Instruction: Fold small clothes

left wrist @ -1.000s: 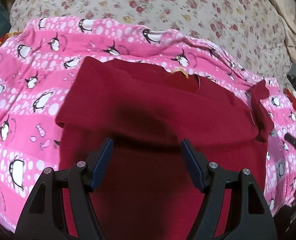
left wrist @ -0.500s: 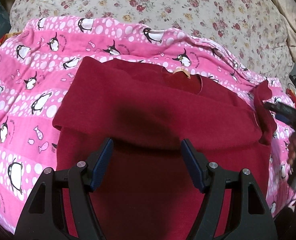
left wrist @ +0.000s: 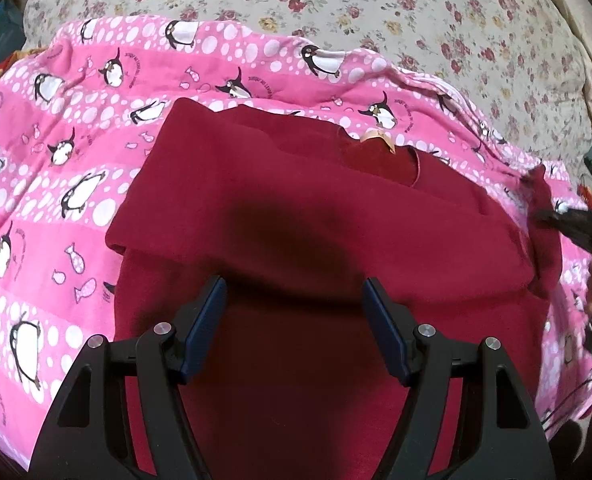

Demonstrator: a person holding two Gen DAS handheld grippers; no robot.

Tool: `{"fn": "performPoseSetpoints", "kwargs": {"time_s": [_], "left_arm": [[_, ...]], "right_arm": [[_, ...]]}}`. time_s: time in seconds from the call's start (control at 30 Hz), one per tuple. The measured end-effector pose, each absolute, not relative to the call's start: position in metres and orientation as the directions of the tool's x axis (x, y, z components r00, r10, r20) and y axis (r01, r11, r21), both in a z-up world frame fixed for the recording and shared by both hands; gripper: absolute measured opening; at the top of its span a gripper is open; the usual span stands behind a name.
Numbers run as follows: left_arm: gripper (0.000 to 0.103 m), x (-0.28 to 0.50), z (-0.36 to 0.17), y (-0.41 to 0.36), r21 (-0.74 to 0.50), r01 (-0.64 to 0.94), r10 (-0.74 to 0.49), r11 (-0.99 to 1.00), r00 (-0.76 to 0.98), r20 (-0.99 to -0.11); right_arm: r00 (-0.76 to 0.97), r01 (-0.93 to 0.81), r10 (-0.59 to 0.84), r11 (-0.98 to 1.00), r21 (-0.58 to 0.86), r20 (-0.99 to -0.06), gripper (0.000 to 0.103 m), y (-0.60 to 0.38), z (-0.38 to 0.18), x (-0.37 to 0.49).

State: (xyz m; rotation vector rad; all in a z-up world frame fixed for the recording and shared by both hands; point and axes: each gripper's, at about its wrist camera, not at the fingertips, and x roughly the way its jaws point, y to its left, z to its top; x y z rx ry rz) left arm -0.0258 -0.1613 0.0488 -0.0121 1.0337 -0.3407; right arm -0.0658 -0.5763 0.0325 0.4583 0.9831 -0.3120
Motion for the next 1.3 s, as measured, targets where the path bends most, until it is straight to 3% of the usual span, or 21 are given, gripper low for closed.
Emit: {"fn": "performPoseSetpoints", "kwargs": {"time_s": [0.23, 0.37, 0.43, 0.5, 0.57, 0.6, 0.63, 0.77, 0.9, 0.93, 0.97, 1.07, 1.3], "left_arm": [[0.07, -0.037, 0.054, -0.169, -0.181, 0.286, -0.302, 0.941, 0.467, -0.831], [0.07, -0.044, 0.059, -0.174, -0.173, 0.307, -0.308, 0.936, 0.471, -0.826], [0.07, -0.047, 0.061, -0.176, -0.172, 0.316, -0.311, 0.933, 0.469, -0.827], [0.07, -0.05, 0.063, -0.176, -0.168, 0.32, -0.311, 0.932, 0.473, -0.824], [0.07, -0.053, 0.064, -0.176, -0.167, 0.319, -0.31, 0.933, 0.477, -0.822], [0.07, -0.054, 0.063, -0.176, -0.169, 0.316, -0.311, 0.934, 0.477, -0.822], [0.07, -0.054, 0.063, -0.175, -0.171, 0.312, -0.31, 0.935, 0.478, -0.822], [0.07, -0.056, 0.063, -0.175, -0.174, 0.305, -0.309, 0.936, 0.482, -0.82], [0.07, -0.058, 0.064, -0.175, -0.162, 0.311, -0.303, 0.936, 0.483, -0.822], [0.07, -0.059, 0.065, -0.175, -0.157, 0.312, -0.299, 0.937, 0.485, -0.822], [0.07, -0.059, 0.065, -0.174, -0.153, 0.313, -0.296, 0.937, 0.486, -0.822], [0.07, -0.059, 0.067, -0.171, -0.144, 0.313, -0.29, 0.939, 0.493, -0.821], [0.07, -0.05, 0.074, -0.156, -0.188, 0.268, -0.305, 0.945, 0.513, -0.802]], "right_arm": [[0.644, 0.294, 0.085, 0.89, 0.348, -0.76, 0.006, -0.553, 0.086, -0.16], [0.645, 0.302, 0.143, 0.854, 0.423, -0.751, 0.006, -0.544, 0.071, -0.217], [0.604, 0.352, 0.118, 0.848, 0.397, -0.788, 0.006, -0.545, 0.057, -0.229], [0.56, 0.382, 0.103, 0.848, 0.367, -0.822, 0.014, -0.548, 0.042, -0.24], [0.565, 0.419, 0.088, 0.826, 0.377, -0.82, 0.051, -0.559, 0.04, -0.252], [0.584, 0.435, 0.069, 0.815, 0.383, -0.809, 0.063, -0.565, 0.043, -0.255], [0.611, 0.442, 0.051, 0.806, 0.394, -0.79, 0.067, -0.57, 0.048, -0.257], [0.682, 0.455, -0.001, 0.784, 0.422, -0.732, 0.067, -0.596, 0.059, -0.238], [0.633, 0.496, -0.02, 0.778, 0.386, -0.774, 0.067, -0.613, 0.033, -0.194], [0.616, 0.512, -0.017, 0.768, 0.384, -0.788, 0.063, -0.618, 0.023, -0.186], [0.603, 0.523, -0.002, 0.756, 0.393, -0.798, 0.048, -0.623, 0.011, -0.18], [0.609, 0.539, -0.014, 0.741, 0.4, -0.793, 0.016, -0.626, 0.0, -0.173], [0.722, 0.454, -0.063, 0.794, 0.403, -0.688, 0.01, -0.606, 0.072, -0.19]]}}
